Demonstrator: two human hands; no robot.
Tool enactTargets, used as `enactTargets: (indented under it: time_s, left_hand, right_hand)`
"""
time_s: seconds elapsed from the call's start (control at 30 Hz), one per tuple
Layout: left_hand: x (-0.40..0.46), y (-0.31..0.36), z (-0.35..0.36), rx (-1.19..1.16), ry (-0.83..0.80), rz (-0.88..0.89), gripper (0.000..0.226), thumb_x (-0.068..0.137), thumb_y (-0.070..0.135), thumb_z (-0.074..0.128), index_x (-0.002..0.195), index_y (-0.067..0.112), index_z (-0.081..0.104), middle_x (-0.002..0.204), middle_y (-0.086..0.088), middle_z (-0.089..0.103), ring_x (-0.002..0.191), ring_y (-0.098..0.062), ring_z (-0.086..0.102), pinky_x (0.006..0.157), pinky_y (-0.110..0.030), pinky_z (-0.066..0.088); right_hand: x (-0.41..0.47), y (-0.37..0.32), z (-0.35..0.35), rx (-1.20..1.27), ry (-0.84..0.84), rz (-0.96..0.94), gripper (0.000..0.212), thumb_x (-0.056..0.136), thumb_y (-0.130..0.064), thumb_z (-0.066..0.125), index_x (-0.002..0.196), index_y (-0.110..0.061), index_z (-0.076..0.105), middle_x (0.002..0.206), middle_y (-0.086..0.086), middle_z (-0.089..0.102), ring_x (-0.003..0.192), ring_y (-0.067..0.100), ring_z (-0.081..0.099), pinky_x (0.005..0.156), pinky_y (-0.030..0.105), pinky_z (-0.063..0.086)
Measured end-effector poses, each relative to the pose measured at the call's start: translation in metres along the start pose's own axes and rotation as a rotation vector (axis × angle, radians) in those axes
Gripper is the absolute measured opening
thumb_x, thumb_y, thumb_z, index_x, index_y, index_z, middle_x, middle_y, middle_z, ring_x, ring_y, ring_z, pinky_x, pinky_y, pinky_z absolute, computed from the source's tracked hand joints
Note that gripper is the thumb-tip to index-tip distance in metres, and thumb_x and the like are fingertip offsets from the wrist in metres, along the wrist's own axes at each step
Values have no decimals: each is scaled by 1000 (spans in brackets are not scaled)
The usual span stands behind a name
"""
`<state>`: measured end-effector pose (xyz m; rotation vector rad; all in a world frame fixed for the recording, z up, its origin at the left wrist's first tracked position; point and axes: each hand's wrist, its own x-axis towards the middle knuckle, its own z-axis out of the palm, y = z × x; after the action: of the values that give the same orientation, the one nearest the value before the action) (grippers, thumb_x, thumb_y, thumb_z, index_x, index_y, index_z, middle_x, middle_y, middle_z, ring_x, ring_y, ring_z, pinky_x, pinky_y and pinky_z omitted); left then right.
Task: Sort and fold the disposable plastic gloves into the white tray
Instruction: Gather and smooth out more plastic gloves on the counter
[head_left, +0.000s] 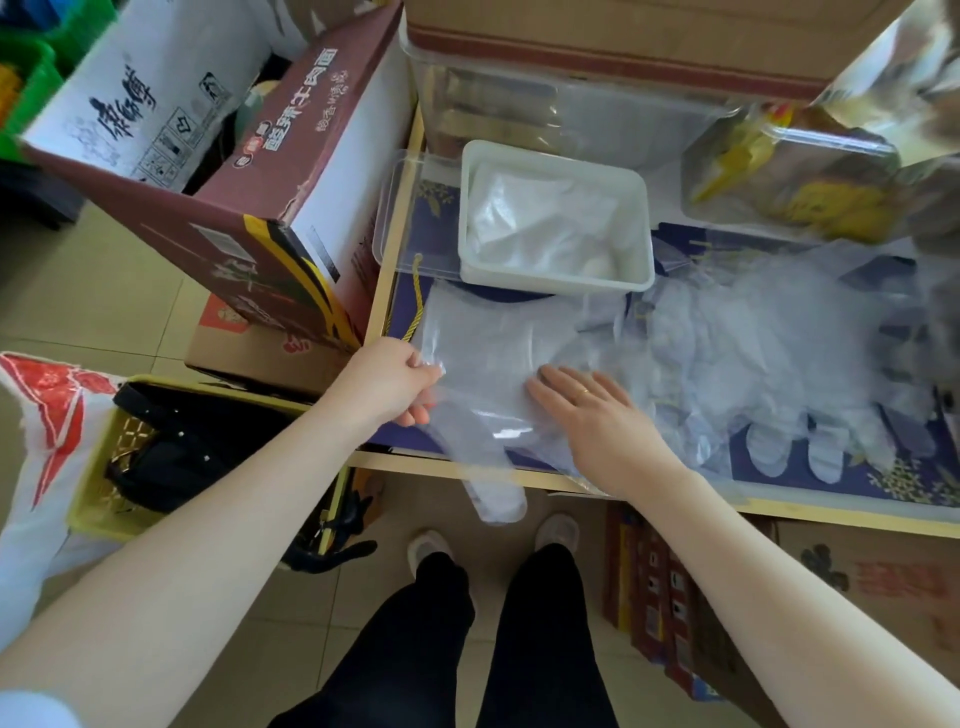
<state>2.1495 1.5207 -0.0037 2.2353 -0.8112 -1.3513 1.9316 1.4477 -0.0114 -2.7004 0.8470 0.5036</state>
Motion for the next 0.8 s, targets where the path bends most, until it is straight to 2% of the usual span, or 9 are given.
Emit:
enactTargets:
  time_s: [0.17,0.27,0.33,0.4,0.47,0.53,0.67,0.73,0.8]
  left_hand:
    - [6,0,0,-254,-64,-167,23,95,19,52,106,-1,54,74,-10,64,43,-7,60,39,-15,46]
    - [7,3,-2,74,-9,-5,17,96,20,50,87,5,51,76,-11,64,56,-17,62,41,-18,47]
    - [7,5,-2,314,69,134,18,94,22,51,82,9,50,82,-12,65,69,-23,63,57,-29,51]
    - [10,5,-1,368,99,210,14,94,22,51,86,10,54,83,-8,66,71,-22,63,66,-33,48]
    - [12,5,1,350,98,248,13,94,21,50,89,12,57,75,-4,65,60,-16,61,63,-29,48]
    - [13,5,1,319,105,271,11,94,20,51,90,13,58,73,-2,64,54,-11,57,56,-23,46]
    - [16,2,-3,306,129,314,11,93,16,52,89,10,59,76,-4,64,57,-7,50,50,-20,40]
    - [19,-1,-6,302,131,321,11,93,16,53,87,10,59,77,-5,65,59,-8,51,53,-22,39]
    - [22,-4,-6,345,143,321,11,92,19,53,87,12,60,78,-2,64,67,-13,53,59,-27,39]
  right_hand:
    - [-1,-4,-3,212,28,127,59,93,-35,44,147,-23,24,156,-2,20,144,18,14,115,32,10]
    - [-2,-21,-14,256,52,52,68,79,-45,34,144,-23,34,154,-2,26,143,18,17,115,33,10]
    - [0,-39,-15,317,116,73,77,73,-59,23,138,-22,44,148,-1,37,136,19,31,110,34,21]
    - [6,-57,-6,251,177,136,83,73,-73,31,130,-16,50,140,4,47,126,24,46,104,39,33]
    - [16,-72,7,172,252,197,73,72,-64,52,121,-10,56,130,10,56,114,30,56,96,44,42]
    - [25,-79,14,171,395,245,44,72,-32,61,110,-8,61,115,10,64,99,32,62,88,43,47]
    - [25,-67,5,142,612,261,32,62,-2,38,75,-13,66,68,0,64,63,26,58,65,30,44]
    - [17,-58,-2,149,603,164,28,56,1,41,66,-12,62,58,0,57,54,25,50,53,26,36]
    - [11,-50,-6,117,430,-8,20,55,-4,46,64,-12,61,56,-1,52,54,23,48,52,24,28]
